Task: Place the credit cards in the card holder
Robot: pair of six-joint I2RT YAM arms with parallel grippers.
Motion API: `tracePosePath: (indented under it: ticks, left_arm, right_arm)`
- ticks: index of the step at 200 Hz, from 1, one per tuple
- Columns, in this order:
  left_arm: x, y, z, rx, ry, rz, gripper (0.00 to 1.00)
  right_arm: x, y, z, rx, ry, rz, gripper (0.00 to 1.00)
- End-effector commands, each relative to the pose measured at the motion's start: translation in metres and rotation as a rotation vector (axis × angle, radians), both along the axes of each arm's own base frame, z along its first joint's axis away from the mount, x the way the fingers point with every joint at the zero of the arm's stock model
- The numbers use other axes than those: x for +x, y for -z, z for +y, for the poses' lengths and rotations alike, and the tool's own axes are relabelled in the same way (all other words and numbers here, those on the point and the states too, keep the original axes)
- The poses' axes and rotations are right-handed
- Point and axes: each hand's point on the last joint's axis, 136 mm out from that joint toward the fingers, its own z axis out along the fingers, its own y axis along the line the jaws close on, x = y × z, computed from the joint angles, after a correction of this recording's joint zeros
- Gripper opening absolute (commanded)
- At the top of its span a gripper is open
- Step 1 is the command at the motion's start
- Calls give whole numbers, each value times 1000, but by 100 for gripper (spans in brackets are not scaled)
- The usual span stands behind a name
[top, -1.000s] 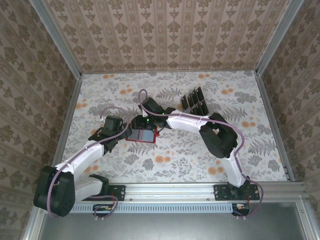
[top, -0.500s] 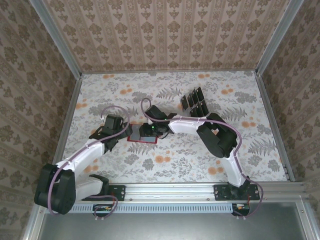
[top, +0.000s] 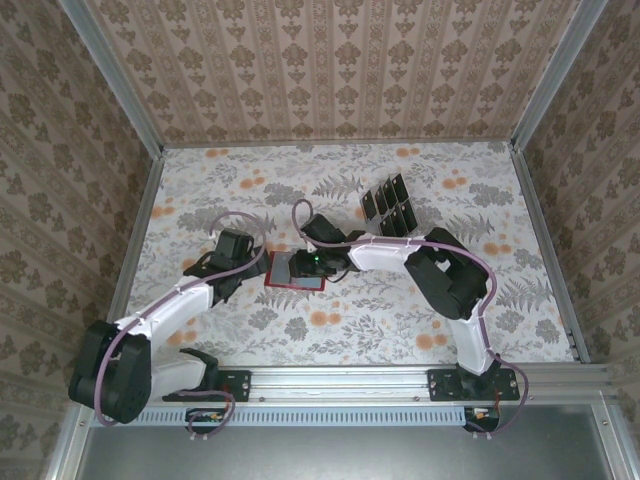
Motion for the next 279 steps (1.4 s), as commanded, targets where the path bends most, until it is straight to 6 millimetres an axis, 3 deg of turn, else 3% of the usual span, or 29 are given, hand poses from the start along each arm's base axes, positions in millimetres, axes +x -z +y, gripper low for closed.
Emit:
tracePosePath:
  ticks: [1,24,53,68,91,123,155,196,226,279]
  left_arm:
    - [6,-8,-6,-12,5,-22,100]
    - [2,-6,-20,-15,46,-21,100]
    - [4,-1,-27,-16,63,-5,100]
    - [7,-1,-29,-11,73,0,100]
    - [14,-5,-32,17,88,5,100]
    - [26,-12,-29,56,75,-25,100]
    - [38,-22,-25,69,52,-92,100]
    - [49,-30,-24,33,15,-159,100]
    - [55,-38,-28,159,84,-181,100]
    - [55,-37,-33,143,85,-170,100]
  right_arm:
    - [-6,11,-30,-91,2,32,42]
    - [4,-17,-27,-24,-31,-13,43]
    - [17,-73,-28,70,-41,-89,44]
    - [29,-96,-42,59,-4,-131,45]
    - [57,-110,-81,-66,91,-171,45]
    - [97,-109,-135,-255,214,-206,47]
    - [122,-91,-167,-458,236,-217,48]
    - [147,-77,-189,-646,235,-252,48]
    - [163,-69,-202,-735,237,-261,48]
    - [178,-54,-212,-753,240,-228,48]
